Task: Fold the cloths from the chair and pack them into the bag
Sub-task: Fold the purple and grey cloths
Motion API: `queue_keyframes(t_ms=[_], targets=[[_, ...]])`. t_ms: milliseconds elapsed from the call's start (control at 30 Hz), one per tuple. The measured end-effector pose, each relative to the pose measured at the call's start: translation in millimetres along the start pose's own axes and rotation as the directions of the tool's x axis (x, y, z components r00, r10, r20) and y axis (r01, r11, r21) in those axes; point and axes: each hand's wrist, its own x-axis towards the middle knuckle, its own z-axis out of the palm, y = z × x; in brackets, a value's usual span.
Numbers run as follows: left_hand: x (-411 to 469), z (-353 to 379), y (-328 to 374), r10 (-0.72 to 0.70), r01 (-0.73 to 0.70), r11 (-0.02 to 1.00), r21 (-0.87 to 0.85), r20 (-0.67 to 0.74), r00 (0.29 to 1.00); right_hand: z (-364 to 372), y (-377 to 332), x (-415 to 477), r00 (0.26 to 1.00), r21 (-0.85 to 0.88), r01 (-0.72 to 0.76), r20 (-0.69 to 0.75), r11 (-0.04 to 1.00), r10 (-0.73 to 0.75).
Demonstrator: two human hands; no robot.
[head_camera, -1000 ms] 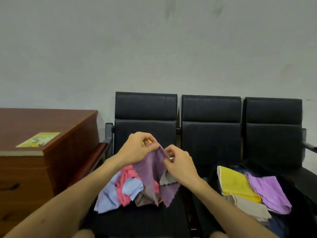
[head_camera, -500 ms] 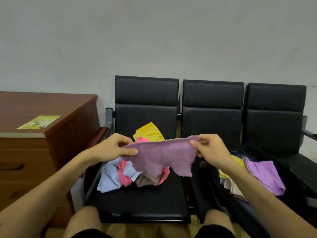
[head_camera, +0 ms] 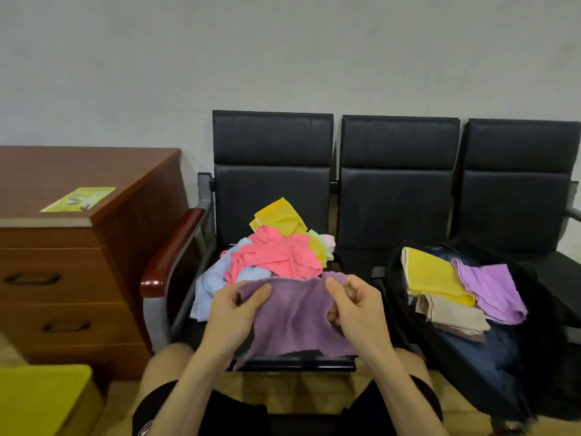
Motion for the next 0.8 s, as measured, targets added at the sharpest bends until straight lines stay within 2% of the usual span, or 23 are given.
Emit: queue_keyframes(t_ms=[100,200,433,567,667,800], targets=[[-13,10,0,0.0,-0.001,1.0,0.006,0.014,1.0,10,-1,-16,1.0,0.004,0.008,-0.004,1.0,-0.008],[-23,18,5,0.012,-0.012,1.0,0.002,0.058,0.998,18,-1,-28,0.998,-0.008,-0.02,0.064,1.0,0.021],[-32,28,5,0.026,-0.034,0.998,0.056,0.136,0.99,23,-6,-37,0.989,-0.022,0.048,0.138,0.999,-0.045],[-36,31,8,-0.008,0.006,1.0,0.014,0.195,0.981,25,-12,-37,0.988,-0.021,0.015,0.156,1.0,-0.012],[-39,30,13,-0.037,0.053,0.997,-0.053,0.258,0.965,23,-18,-40,0.975,0.038,-0.023,0.221,0.999,0.014],[-43,26,17,-0.008,0.038,0.996,-0.078,0.36,0.933,19,-23,-40,0.947,0.107,-0.103,0.315,0.989,0.064]])
